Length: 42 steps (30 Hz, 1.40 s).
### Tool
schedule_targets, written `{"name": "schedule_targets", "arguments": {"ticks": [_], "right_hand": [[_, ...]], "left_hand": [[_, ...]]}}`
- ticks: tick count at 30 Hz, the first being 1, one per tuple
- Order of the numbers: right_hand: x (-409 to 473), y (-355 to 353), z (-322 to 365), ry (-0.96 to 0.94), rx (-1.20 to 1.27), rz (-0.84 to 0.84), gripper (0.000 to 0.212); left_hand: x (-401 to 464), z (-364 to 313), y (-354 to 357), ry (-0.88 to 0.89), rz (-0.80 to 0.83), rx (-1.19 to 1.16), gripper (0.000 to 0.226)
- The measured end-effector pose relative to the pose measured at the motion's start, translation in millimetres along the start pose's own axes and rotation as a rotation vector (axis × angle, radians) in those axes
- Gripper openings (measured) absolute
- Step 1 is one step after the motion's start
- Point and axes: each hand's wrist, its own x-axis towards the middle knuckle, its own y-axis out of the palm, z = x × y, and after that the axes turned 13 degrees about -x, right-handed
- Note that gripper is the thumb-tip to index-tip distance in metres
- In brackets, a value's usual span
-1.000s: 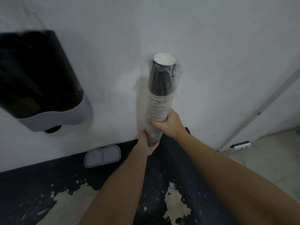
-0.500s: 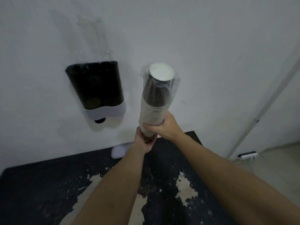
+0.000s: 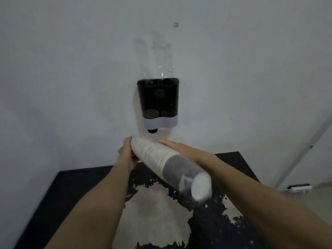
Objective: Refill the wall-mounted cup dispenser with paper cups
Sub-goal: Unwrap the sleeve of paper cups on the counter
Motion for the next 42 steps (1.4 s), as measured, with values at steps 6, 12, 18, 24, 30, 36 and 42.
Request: {"name": "schedule_targets", "arguments": {"ticks": [6,12,18,24,30,36,42], "right_hand": [[32.1,34.7,19.6,0.033,0.126,0.131,0.043],[61.3,76.4,40.1,0.103,0.257,0.107,0.083],[82.6,92.6,48.1,0.132,0.113,0.039,0.092],[101.4,94.2,40.3,0.172,0.009,0.026,0.078],[116.4,93.2,27.7,0.183,-0.090,0.004,0.068],[125.5,71.2,34.3,0.145,-0.094,-0.100,0.038],[131.7,20.8,66.5,0.092,0.191,-0.362,0.034]], "left_hand": [[-6.2,-67.5,-36.5,0.326,0.031,0.171,0.067],[-31.5,-102.7,-39.6,0.669,0.187,0.503,0.073],[-55.2,-92.9,-35.3,0.781,0.311,0.624,0.102],[-58.1,-76.2,-41.3,0.803,0.321,0.751,0.104],[-51.3,-58.2,-50.4,0.852,0.266,0.827,0.082],[-42.7,-41.5,-57.6,0.846,0.222,0.867,0.087],[-33.7,-42.5,-48.3,0.813,0.243,0.935,0.090]]}}
